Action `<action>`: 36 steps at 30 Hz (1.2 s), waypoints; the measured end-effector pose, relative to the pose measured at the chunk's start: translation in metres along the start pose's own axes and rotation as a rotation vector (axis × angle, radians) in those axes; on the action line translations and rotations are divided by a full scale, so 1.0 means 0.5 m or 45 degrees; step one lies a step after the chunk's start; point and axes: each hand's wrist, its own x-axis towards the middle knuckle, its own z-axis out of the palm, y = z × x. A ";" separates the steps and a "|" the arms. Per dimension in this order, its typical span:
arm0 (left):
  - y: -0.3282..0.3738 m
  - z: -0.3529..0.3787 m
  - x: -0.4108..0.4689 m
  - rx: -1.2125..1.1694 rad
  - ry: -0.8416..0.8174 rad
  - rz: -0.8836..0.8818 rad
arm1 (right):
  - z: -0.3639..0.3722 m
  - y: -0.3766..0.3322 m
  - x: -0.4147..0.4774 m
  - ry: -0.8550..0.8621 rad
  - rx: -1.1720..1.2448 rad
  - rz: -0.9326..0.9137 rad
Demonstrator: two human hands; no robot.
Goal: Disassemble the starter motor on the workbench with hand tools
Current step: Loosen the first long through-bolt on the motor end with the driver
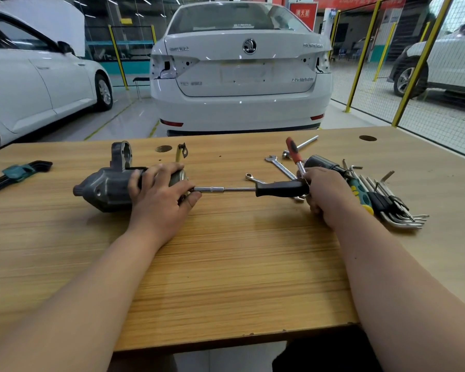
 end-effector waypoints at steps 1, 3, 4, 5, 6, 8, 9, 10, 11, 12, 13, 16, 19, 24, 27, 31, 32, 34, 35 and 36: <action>0.000 0.001 0.000 0.002 -0.001 0.000 | 0.000 -0.002 0.000 -0.027 0.038 0.009; -0.001 0.002 -0.001 0.008 -0.005 -0.001 | 0.001 -0.007 -0.002 -0.073 0.104 0.065; -0.002 0.002 -0.001 0.013 -0.011 -0.002 | 0.000 -0.008 -0.002 -0.088 0.162 0.072; -0.002 0.002 0.000 0.017 -0.017 -0.003 | -0.002 -0.008 -0.002 -0.097 0.238 0.061; -0.001 0.002 0.000 0.019 -0.020 -0.005 | -0.004 -0.008 -0.003 -0.103 0.305 0.042; -0.001 0.003 0.000 0.016 -0.014 -0.005 | -0.008 -0.006 -0.006 -0.097 0.380 0.008; -0.001 0.003 0.000 0.013 -0.011 -0.002 | -0.008 -0.005 -0.008 -0.092 0.388 -0.010; -0.001 0.002 0.000 0.012 -0.011 0.001 | -0.009 -0.003 -0.009 -0.095 0.380 -0.030; -0.001 0.001 0.000 0.012 -0.015 0.003 | -0.009 -0.002 -0.009 -0.103 0.366 -0.050; -0.001 0.000 0.000 0.012 -0.020 0.003 | -0.009 -0.002 -0.009 -0.109 0.359 -0.066; 0.000 -0.001 0.000 0.011 -0.024 0.002 | -0.010 -0.002 -0.009 -0.115 0.364 -0.072; 0.002 -0.001 0.001 0.001 -0.022 0.002 | -0.014 -0.003 -0.008 -0.128 0.405 -0.025; 0.000 0.001 0.000 -0.022 0.017 0.008 | -0.022 -0.001 -0.004 -0.172 0.343 -0.007; -0.002 0.003 0.000 -0.041 0.046 0.021 | -0.035 0.004 -0.001 -0.153 0.219 -0.036; -0.003 0.003 -0.001 -0.041 0.054 0.031 | -0.031 0.006 -0.002 -0.081 0.118 -0.017; -0.005 0.005 0.000 -0.027 0.054 0.035 | -0.024 0.003 -0.004 -0.013 -0.130 0.048; -0.006 0.006 0.001 -0.026 0.051 0.031 | -0.024 0.004 -0.005 -0.021 -0.127 0.041; -0.006 0.005 0.001 -0.031 0.042 0.011 | -0.026 0.006 -0.007 -0.066 -0.088 -0.001; -0.006 0.005 0.002 -0.029 0.036 0.003 | -0.026 0.008 -0.006 -0.090 -0.052 -0.023; -0.005 0.005 0.002 -0.022 0.031 0.002 | -0.026 0.009 -0.004 -0.108 0.013 -0.034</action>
